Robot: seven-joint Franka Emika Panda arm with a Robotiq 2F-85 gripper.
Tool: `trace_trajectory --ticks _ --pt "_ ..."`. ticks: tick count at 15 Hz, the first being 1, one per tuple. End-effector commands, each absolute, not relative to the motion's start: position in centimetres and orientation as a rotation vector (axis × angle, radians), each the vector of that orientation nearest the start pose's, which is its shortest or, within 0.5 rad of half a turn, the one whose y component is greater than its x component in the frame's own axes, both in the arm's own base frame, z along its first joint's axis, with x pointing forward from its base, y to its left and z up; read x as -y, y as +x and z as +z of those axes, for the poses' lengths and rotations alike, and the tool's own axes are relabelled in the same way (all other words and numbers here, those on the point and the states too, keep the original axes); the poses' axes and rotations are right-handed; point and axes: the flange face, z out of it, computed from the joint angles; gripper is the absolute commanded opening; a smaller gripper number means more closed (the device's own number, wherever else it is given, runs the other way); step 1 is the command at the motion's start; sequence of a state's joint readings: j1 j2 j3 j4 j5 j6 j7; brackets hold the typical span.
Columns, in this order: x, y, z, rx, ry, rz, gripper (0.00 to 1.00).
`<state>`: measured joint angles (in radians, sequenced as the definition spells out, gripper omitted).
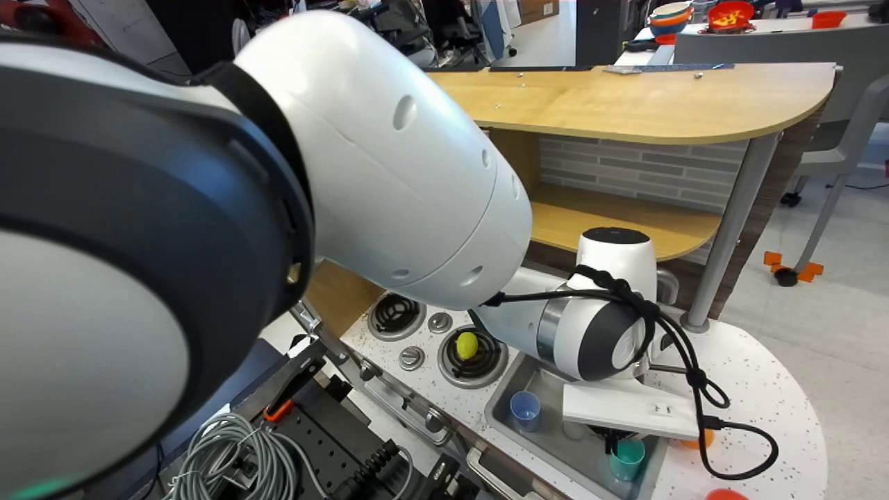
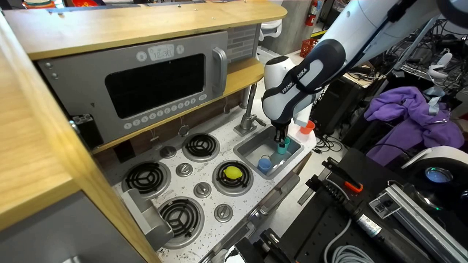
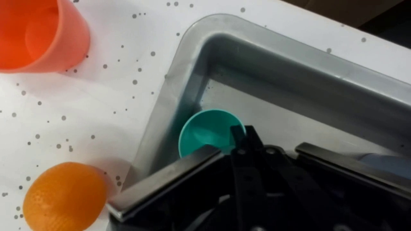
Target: Put the blue cup in the sink
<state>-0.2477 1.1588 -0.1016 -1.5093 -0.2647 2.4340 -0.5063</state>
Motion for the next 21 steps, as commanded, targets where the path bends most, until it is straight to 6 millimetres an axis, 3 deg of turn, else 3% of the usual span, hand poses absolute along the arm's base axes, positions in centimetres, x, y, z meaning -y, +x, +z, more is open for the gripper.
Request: trace_trajectory --ticks 1,6,12,13,15,21 --pt "21.0 59.5 -3.8 0.569 -3.135 0.502 0.01" --pt "20.5 59.8 -2.8 0.37 -3.113 0.401 0.01" --pt "20.3 60.2 -3.0 0.269 -3.122 0.351 0.01" --pt "20.3 60.1 -3.0 0.262 -3.128 0.35 0.27" --pt "20.4 60.0 -2.9 0.242 -3.137 0.345 0.34" --pt "20.7 59.2 -1.1 0.214 -3.128 0.372 0.78"
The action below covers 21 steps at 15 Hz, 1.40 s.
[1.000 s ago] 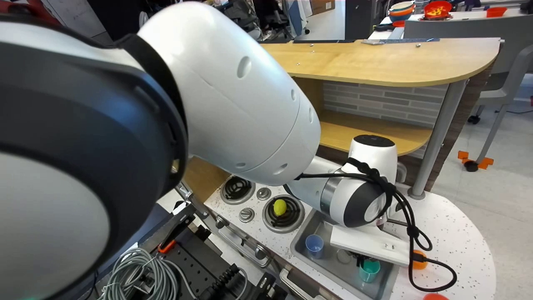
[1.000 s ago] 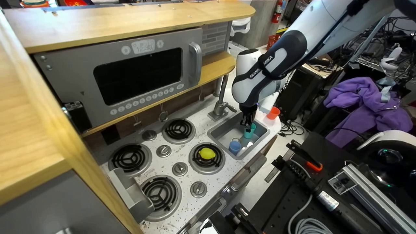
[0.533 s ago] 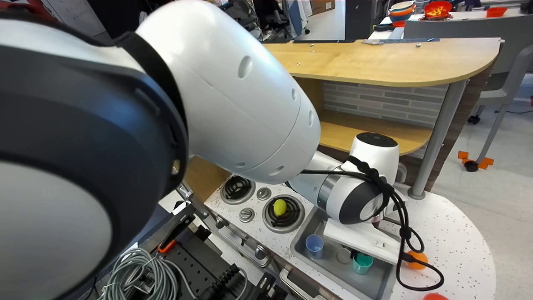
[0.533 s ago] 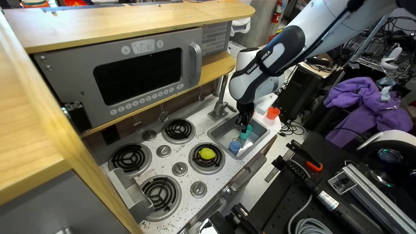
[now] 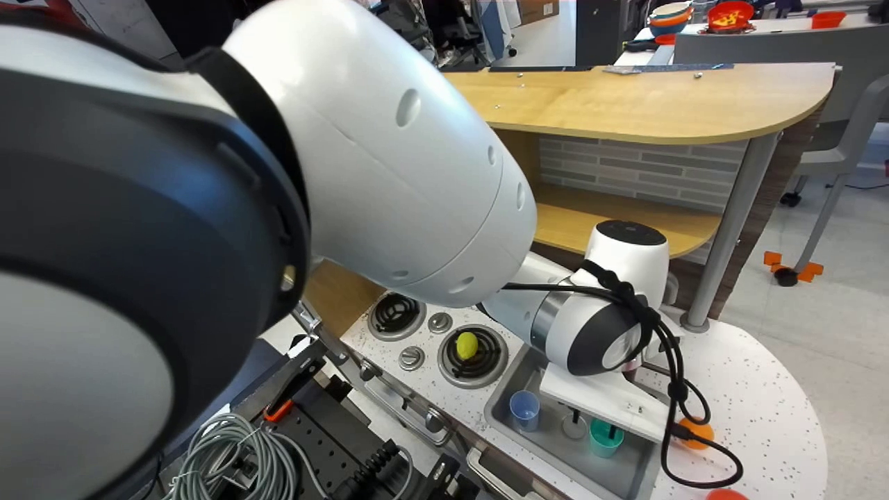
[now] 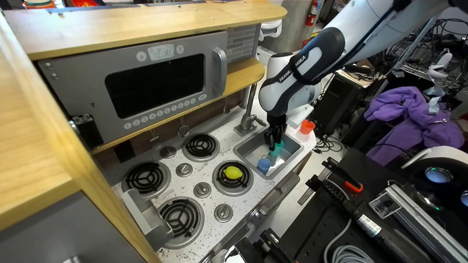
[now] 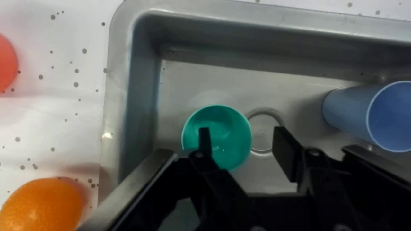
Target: Put the blue cup in the sink
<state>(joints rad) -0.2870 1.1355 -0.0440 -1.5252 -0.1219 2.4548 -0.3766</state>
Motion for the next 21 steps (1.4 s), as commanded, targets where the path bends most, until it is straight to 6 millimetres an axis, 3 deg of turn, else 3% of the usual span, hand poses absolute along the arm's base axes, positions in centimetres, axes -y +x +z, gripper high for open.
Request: trace_trajectory --ticks 1,3,11,16,18,19,21 --pt "20.7 58.8 -0.6 0.189 -3.119 0.413 0.85" --pt "20.9 58.1 1.1 0.127 -3.103 0.44 0.99" --pt "24.4 55.8 9.3 -0.063 -3.071 0.194 1.0" --pt "26.8 53.9 16.0 -0.124 -3.063 0.013 1.0" --pt "28.8 52.6 18.5 -0.159 -3.115 0.044 1.0" --pt "28.1 54.7 15.9 -0.141 -3.093 0.053 1.0" --pt "29.2 53.7 17.9 -0.173 -3.11 0.035 1.0"
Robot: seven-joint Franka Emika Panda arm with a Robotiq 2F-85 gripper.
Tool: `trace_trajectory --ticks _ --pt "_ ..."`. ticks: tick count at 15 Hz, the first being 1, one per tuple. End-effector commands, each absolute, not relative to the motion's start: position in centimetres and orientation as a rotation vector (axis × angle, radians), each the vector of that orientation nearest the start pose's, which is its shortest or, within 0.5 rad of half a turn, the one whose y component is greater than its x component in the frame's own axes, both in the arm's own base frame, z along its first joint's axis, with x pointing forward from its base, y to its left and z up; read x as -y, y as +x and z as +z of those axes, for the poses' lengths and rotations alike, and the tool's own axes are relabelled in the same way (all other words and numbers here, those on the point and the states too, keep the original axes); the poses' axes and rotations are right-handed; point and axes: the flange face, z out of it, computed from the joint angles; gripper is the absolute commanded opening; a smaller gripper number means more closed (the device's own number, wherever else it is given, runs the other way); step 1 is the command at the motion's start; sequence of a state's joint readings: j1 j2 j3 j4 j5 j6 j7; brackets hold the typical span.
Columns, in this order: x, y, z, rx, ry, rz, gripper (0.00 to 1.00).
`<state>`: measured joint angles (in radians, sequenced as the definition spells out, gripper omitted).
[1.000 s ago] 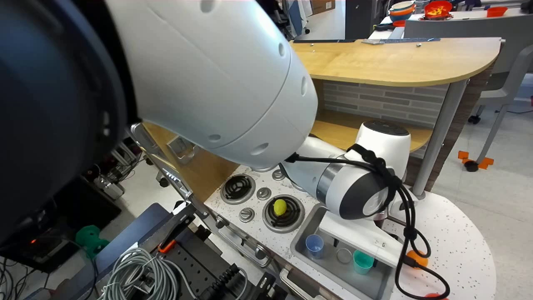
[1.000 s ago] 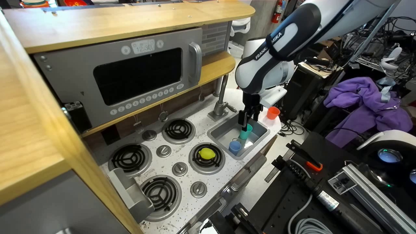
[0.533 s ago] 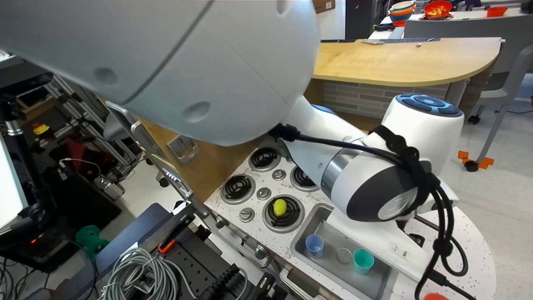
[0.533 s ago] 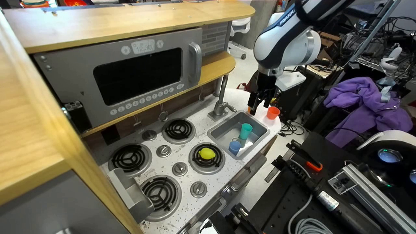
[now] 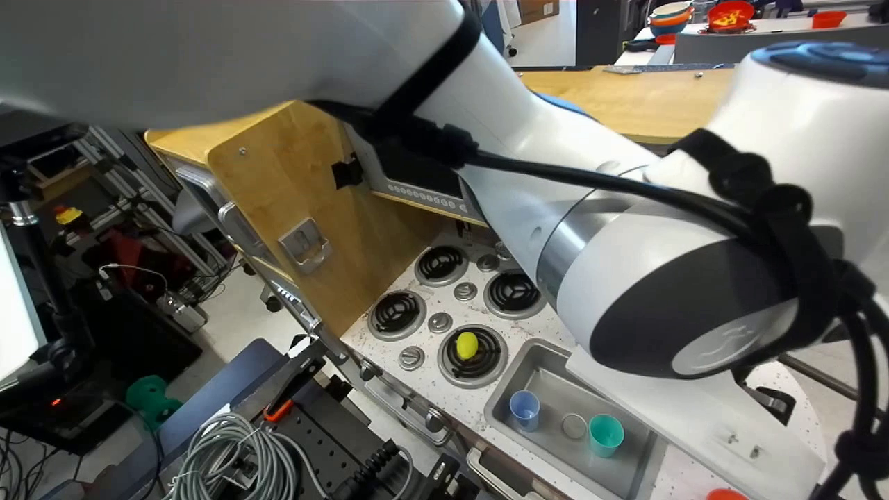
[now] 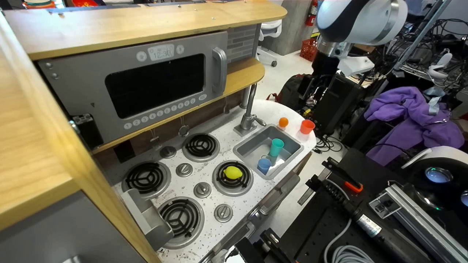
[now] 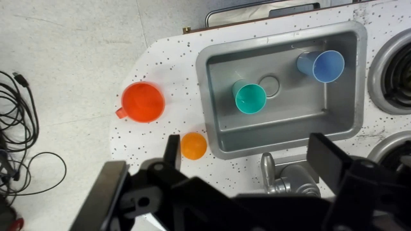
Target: Put the blue cup in the sink
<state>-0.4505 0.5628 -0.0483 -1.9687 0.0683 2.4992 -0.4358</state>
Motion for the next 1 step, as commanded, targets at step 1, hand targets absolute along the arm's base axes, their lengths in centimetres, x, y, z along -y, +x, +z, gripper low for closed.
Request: trace_trajectory --ticks 1 --pt "29.28 53.37 18.28 -0.179 -3.111 0.033 1.0"
